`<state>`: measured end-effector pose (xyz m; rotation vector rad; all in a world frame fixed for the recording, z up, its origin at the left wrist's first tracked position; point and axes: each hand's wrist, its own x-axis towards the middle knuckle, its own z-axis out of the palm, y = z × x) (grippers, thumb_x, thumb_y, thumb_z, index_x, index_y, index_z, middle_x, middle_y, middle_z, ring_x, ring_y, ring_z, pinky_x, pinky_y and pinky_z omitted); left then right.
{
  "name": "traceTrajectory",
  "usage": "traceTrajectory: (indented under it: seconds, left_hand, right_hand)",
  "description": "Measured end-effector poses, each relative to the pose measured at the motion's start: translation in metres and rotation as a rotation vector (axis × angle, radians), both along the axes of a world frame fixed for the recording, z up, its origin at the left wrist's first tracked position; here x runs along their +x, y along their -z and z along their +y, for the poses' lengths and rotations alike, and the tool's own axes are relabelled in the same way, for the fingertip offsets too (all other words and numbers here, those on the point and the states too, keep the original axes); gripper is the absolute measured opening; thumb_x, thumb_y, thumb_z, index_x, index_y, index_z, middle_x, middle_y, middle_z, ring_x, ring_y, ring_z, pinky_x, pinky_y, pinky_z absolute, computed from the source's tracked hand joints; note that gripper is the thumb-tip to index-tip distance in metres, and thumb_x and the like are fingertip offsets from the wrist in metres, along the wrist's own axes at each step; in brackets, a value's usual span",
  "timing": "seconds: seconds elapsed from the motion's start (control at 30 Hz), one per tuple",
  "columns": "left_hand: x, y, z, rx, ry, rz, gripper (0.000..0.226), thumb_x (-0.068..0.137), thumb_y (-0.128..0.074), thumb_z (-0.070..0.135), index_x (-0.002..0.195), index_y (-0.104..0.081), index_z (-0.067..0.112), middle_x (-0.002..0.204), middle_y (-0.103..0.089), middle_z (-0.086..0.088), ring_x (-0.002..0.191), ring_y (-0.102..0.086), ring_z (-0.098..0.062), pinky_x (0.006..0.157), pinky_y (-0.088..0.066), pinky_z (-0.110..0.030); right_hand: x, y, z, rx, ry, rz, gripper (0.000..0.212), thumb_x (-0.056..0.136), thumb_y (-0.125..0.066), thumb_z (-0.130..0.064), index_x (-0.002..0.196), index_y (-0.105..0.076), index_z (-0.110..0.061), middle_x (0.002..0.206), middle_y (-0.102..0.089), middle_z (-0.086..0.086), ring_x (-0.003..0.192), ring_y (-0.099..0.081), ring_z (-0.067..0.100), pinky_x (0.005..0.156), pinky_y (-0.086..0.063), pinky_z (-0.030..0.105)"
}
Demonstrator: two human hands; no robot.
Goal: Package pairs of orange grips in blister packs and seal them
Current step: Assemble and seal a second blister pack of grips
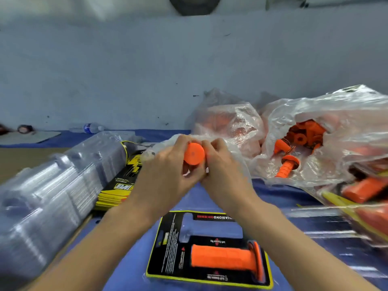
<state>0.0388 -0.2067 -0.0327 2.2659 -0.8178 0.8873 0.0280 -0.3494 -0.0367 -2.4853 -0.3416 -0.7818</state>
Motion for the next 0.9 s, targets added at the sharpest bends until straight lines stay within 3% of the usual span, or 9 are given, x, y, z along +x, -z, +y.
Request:
traceTrajectory:
  seconds: [0.1, 0.13, 0.2, 0.3, 0.37, 0.5, 0.63, 0.8, 0.9]
  left_hand:
    - [-0.029, 0.007, 0.009, -0.246, 0.142, 0.140, 0.045, 0.087, -0.053, 0.061, 0.126, -0.040, 0.042, 0.093, -0.058, 0.015, 0.080, -0.059, -0.005, 0.072, -0.046, -0.019]
    - [-0.033, 0.013, 0.011, -0.334, 0.148, 0.187, 0.043, 0.088, -0.053, 0.063, 0.125, -0.042, 0.044, 0.096, -0.057, 0.015, 0.086, -0.061, -0.007, 0.076, -0.048, -0.021]
    - [-0.039, 0.029, 0.009, -0.448, 0.131, 0.288, 0.034, 0.090, -0.055, 0.062, 0.119, -0.047, 0.046, 0.101, -0.060, 0.014, 0.095, -0.063, -0.009, 0.082, -0.051, -0.032]
    - [-0.038, 0.050, 0.003, -0.561, 0.096, 0.440, 0.031, 0.081, -0.057, 0.064, 0.109, -0.054, 0.053, 0.103, -0.066, 0.021, 0.096, -0.064, 0.002, 0.081, -0.052, -0.030]
    - [-0.034, 0.061, 0.001, -0.581, 0.111, 0.493, 0.027, 0.080, -0.057, 0.067, 0.103, -0.059, 0.054, 0.094, -0.070, 0.019, 0.088, -0.066, 0.000, 0.076, -0.051, -0.030]
    - [-0.032, 0.068, 0.008, -0.557, 0.066, 0.457, 0.024, 0.087, -0.053, 0.067, 0.095, -0.063, 0.047, 0.084, -0.071, 0.015, 0.079, -0.066, -0.004, 0.069, -0.050, -0.028]
    - [-0.029, 0.075, 0.016, -0.554, -0.043, 0.421, 0.031, 0.086, -0.050, 0.062, 0.087, -0.064, 0.034, 0.078, -0.070, 0.014, 0.067, -0.062, -0.003, 0.062, -0.044, -0.030]
    - [-0.025, 0.091, 0.021, -0.396, -0.154, 0.416, 0.030, 0.088, -0.053, 0.060, 0.075, -0.061, 0.034, 0.075, -0.066, 0.019, 0.069, -0.060, -0.003, 0.060, -0.041, -0.019]
    - [-0.024, 0.097, 0.023, -0.298, -0.185, 0.403, 0.030, 0.087, -0.056, 0.056, 0.070, -0.061, 0.033, 0.074, -0.064, 0.023, 0.073, -0.059, -0.001, 0.062, -0.040, -0.015]
  right_hand:
    - [-0.031, -0.001, -0.003, 0.419, -0.090, 0.037, 0.015, 0.087, -0.066, -0.024, 0.102, -0.068, -0.025, 0.097, -0.062, -0.008, 0.084, -0.061, 0.009, 0.072, -0.046, 0.026]
    - [-0.039, 0.001, -0.006, 0.599, -0.150, 0.078, 0.005, 0.087, -0.069, -0.025, 0.091, -0.071, -0.024, 0.087, -0.068, -0.011, 0.077, -0.063, 0.003, 0.068, -0.046, 0.020]
    - [-0.053, 0.008, -0.011, 0.856, -0.245, 0.123, 0.007, 0.085, -0.073, -0.017, 0.080, -0.074, -0.022, 0.074, -0.072, -0.010, 0.069, -0.065, 0.001, 0.065, -0.047, 0.013]
    - [-0.063, 0.022, -0.015, 1.043, -0.343, 0.144, 0.019, 0.079, -0.076, -0.010, 0.097, -0.070, -0.011, 0.082, -0.075, -0.001, 0.077, -0.071, 0.006, 0.066, -0.050, 0.011]
    - [-0.061, 0.033, -0.018, 1.093, -0.352, 0.192, 0.029, 0.075, -0.078, -0.016, 0.103, -0.070, -0.016, 0.088, -0.076, -0.002, 0.083, -0.072, 0.007, 0.067, -0.050, 0.010]
    - [-0.057, 0.045, -0.032, 1.025, -0.396, 0.341, 0.037, 0.072, -0.081, -0.042, 0.107, -0.069, -0.041, 0.104, -0.075, -0.004, 0.098, -0.071, 0.013, 0.087, -0.055, 0.023]
    - [-0.055, 0.050, -0.047, 1.008, -0.348, 0.326, 0.037, 0.071, -0.075, -0.046, 0.107, -0.067, -0.043, 0.105, -0.073, -0.004, 0.093, -0.072, 0.018, 0.087, -0.056, 0.027]
    - [-0.054, 0.062, -0.062, 0.714, -0.103, 0.211, 0.029, 0.083, -0.058, -0.053, 0.112, -0.060, -0.048, 0.107, -0.066, -0.024, 0.097, -0.064, -0.003, 0.074, -0.047, 0.010]
    - [-0.055, 0.072, -0.077, 0.277, 0.179, 0.045, 0.024, 0.093, -0.051, -0.037, 0.115, -0.061, -0.038, 0.113, -0.059, -0.022, 0.099, -0.060, 0.006, 0.078, -0.047, 0.027]
